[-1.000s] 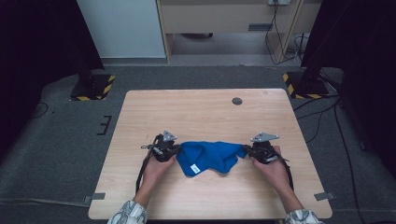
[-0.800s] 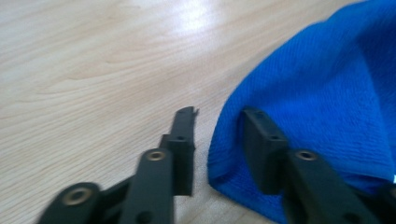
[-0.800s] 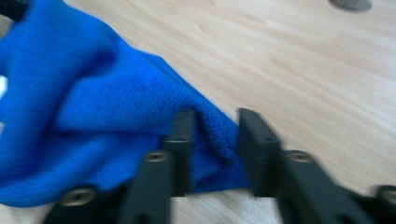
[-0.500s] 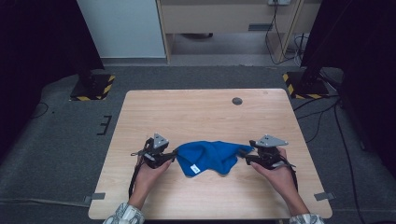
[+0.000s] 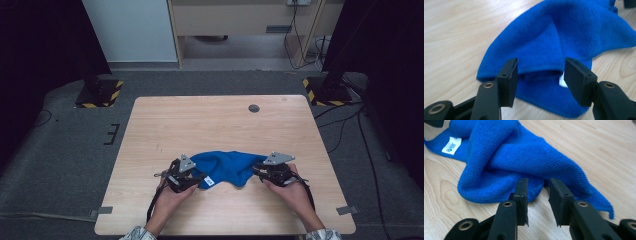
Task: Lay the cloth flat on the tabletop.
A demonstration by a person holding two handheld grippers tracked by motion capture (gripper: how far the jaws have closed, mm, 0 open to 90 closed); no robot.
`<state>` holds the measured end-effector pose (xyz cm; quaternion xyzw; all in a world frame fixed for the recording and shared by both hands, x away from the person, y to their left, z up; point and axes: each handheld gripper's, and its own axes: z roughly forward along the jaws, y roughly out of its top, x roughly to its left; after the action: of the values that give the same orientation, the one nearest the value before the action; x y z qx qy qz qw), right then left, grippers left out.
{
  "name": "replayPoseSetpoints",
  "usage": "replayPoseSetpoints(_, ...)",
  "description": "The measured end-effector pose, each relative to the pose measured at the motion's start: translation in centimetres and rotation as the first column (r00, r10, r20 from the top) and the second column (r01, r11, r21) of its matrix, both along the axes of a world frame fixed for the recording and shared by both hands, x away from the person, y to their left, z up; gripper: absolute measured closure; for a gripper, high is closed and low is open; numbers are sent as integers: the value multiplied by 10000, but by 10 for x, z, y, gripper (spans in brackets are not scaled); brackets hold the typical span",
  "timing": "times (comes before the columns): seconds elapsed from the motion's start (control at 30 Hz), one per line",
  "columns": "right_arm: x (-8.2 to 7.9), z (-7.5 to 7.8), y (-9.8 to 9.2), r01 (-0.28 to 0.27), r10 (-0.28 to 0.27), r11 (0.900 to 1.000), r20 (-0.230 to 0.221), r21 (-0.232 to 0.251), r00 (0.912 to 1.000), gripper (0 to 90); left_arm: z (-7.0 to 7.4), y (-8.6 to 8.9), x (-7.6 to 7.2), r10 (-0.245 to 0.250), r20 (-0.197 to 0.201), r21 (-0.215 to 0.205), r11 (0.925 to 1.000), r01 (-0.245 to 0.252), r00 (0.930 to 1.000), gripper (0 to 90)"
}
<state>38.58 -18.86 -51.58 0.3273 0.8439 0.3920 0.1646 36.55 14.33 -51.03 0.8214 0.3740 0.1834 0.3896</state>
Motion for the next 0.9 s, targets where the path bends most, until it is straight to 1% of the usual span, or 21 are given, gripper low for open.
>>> replayPoseSetpoints(0.03,1,-3,3,-68,67,9999,-73,-90,10000,635,0,-3,-1,-71,241,10,10000,70,9997,444)
replayPoseSetpoints(0.07,1,-3,3,-68,67,9999,-73,-90,10000,635,0,-3,-1,-71,241,10,10000,70,9997,438)
replayPoseSetpoints(0.1,1,-5,4,-75,73,9999,-121,-143,9999,614,0,-5,-1,-146,292,67,9999,144,9995,438)
replayPoseSetpoints(0.17,3,-8,6,-24,20,9998,-218,-173,9998,593,-2,-9,-2,-245,367,207,9995,237,9990,410)
replayPoseSetpoints(0.2,3,-9,8,10,-14,9999,-295,-140,9996,587,-4,-12,-2,-351,317,258,9991,343,9989,392)
replayPoseSetpoints(0.23,4,-11,9,35,-39,9999,-293,-156,9996,583,-5,-14,-2,-405,306,422,9983,392,9987,381)
replayPoseSetpoints(0.3,4,-12,10,-3,-4,9998,-293,-209,9996,609,-7,-19,-2,-491,379,667,9967,465,9981,373)
replayPoseSetpoints(0.33,5,-12,11,24,-32,9997,-337,-233,9994,668,-8,-21,0,-550,354,744,9959,522,9979,390)
replayPoseSetpoints(0.37,5,-12,11,24,-32,9997,-337,-233,9994,668,-8,-21,0,-550,354,744,9959,522,9979,418)
replayPoseSetpoints(0.4,5,-13,12,-18,8,9996,-344,-266,9994,745,-10,-21,2,-569,325,889,9946,538,9979,431)
replayPoseSetpoints(0.43,5,-13,12,-18,8,9996,-344,-266,9994,745,-10,-21,2,-569,325,889,9946,538,9979,447)
replayPoseSetpoints(0.47,6,-12,12,-66,58,9997,-342,-239,9994,815,-11,-21,3,-575,292,955,9939,545,9979,474)
replayPoseSetpoints(0.5,6,-12,12,-66,58,9997,-342,-239,9994,815,-12,-21,4,-574,285,1020,9933,542,9979,474)
replayPoseSetpoints(0.53,5,-11,12,-125,118,9997,-309,-213,9995,869,-12,-21,5,-587,265,1057,9928,556,9979,513)
replayPoseSetpoints(0.63,4,-8,12,-220,217,9997,-262,-109,9994,880,-12,-21,6,-580,264,1161,9917,546,9980,558)
replayPoseSetpoints(0.7,3,-7,12,-248,246,9996,-226,-105,9994,881,-13,-21,6,-585,266,1254,9906,547,9979,572)
replayPoseSetpoints(0.77,2,-3,11,-249,249,9997,-178,-30,9995,882,-13,-21,7,-644,205,1299,9896,612,9977,599)
replayPoseSetpoints(0.87,1,1,9,-198,200,9997,-128,138,9997,884,-12,-22,5,-816,273,1366,9876,771,9963,705)
replayPoseSetpoints(0.9,1,2,8,-206,208,9996,-76,180,9998,885,-11,-22,5,-849,303,1322,9880,802,9959,745)
